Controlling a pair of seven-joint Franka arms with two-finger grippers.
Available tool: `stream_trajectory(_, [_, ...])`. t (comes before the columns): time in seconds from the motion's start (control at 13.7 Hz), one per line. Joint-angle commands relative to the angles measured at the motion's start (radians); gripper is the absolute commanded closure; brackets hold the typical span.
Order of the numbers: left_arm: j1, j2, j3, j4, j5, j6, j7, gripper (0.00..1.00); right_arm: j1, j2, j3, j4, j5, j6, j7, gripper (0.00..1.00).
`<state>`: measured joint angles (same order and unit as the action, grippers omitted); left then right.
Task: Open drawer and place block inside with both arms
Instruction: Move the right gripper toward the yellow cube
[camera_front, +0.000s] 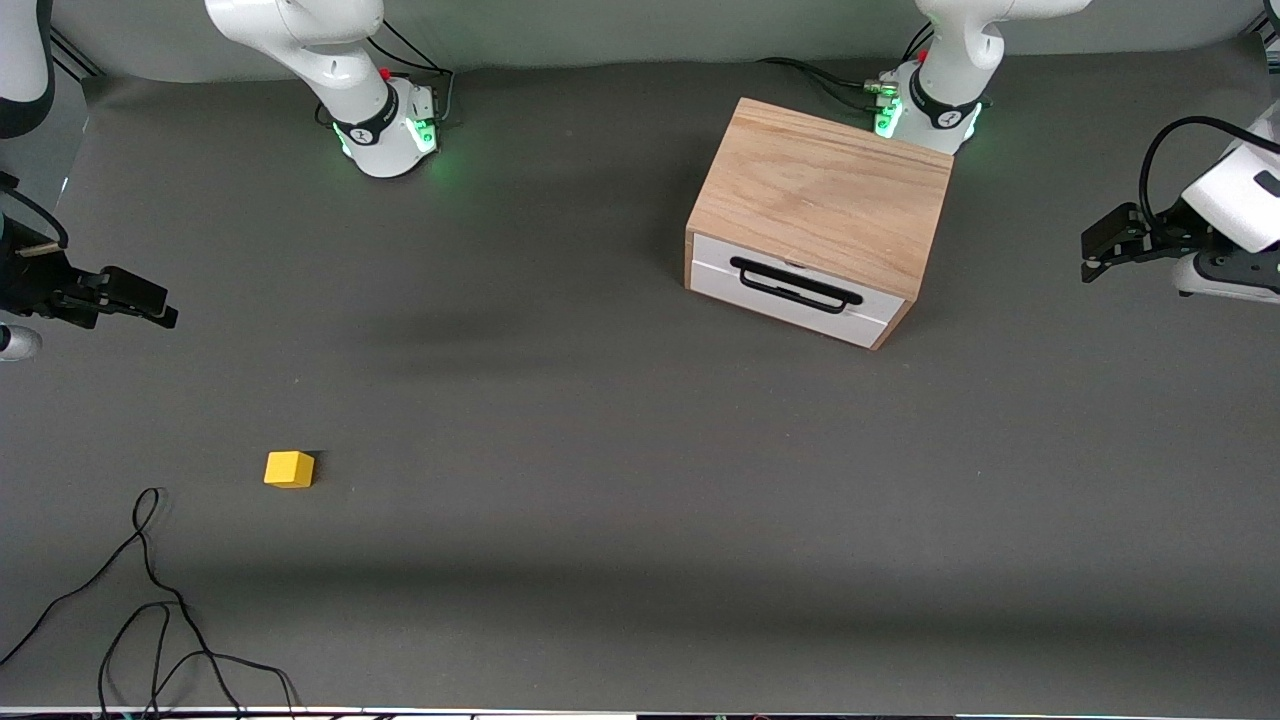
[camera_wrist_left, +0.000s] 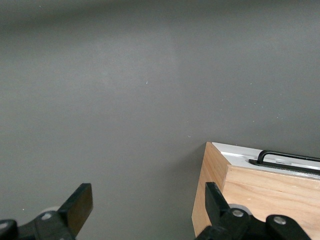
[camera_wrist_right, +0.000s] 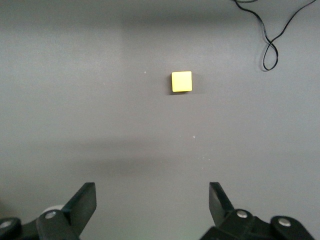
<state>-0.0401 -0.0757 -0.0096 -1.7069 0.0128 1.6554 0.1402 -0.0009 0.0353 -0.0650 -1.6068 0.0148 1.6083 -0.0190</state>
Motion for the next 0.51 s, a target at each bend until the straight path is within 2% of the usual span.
stream_trajectory(0.0, [0.008, -0.006, -0.004, -0.003, -0.002, -0.006, 0.004, 0.0, -0.011, 0.011, -0.012, 0.018, -0.018, -0.01, -0.007, 0.0])
stream_trajectory(0.22, [0.008, -0.004, -0.004, -0.003, -0.002, -0.006, 0.004, 0.0, -0.021, 0.04, -0.056, 0.05, -0.018, -0.005, -0.154, 0.0])
stream_trajectory(0.44, [0.008, -0.006, -0.004, -0.003, -0.002, -0.006, 0.004, 0.0, -0.025, 0.112, -0.096, 0.128, -0.007, -0.007, -0.17, 0.0])
